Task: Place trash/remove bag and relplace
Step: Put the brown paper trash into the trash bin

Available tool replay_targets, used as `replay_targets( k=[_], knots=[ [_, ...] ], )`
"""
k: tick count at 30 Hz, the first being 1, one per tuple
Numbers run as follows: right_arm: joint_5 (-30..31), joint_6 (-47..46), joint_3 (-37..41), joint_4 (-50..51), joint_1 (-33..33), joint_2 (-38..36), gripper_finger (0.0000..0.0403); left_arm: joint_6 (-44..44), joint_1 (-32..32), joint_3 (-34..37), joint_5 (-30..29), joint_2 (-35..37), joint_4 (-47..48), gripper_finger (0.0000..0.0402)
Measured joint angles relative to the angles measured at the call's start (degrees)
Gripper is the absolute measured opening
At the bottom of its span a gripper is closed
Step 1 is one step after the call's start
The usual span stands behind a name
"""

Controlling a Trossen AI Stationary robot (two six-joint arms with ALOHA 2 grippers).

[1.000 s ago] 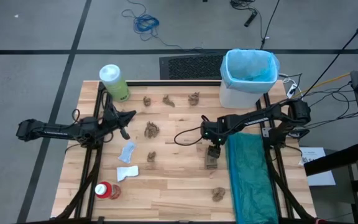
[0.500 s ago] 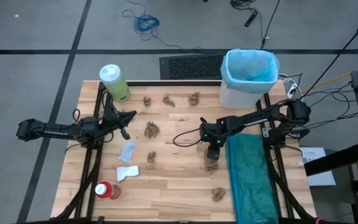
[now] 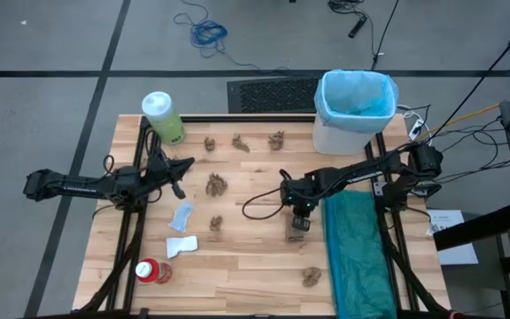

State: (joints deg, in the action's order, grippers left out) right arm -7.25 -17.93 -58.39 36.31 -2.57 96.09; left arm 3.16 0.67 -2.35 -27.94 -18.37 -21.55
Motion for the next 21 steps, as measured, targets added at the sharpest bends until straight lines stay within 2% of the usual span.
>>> replay_targets(
  k=[6,10,15,21],
  knots=[
    [6.9,3.0,-11.9,10.3,-2.1,-0.1,0.0000,-3.8,0.0,0.0,0.0,0.0,-0.5,0.0000],
    [15.0,4.7,-22.4,20.2,-2.6,-0.1,0.0000,-4.3,-0.1,-0.1,0.0,-0.3,-0.7,0.0000],
    [32.2,5.0,-37.6,36.7,-1.9,-0.1,0.0000,-4.4,-0.3,-3.0,0.2,-2.9,-0.5,0.0000],
    [53.9,1.0,-56.3,52.9,1.3,-0.2,0.0000,-2.8,-0.3,-7.9,1.1,-7.9,-0.2,0.0000]
  ],
)
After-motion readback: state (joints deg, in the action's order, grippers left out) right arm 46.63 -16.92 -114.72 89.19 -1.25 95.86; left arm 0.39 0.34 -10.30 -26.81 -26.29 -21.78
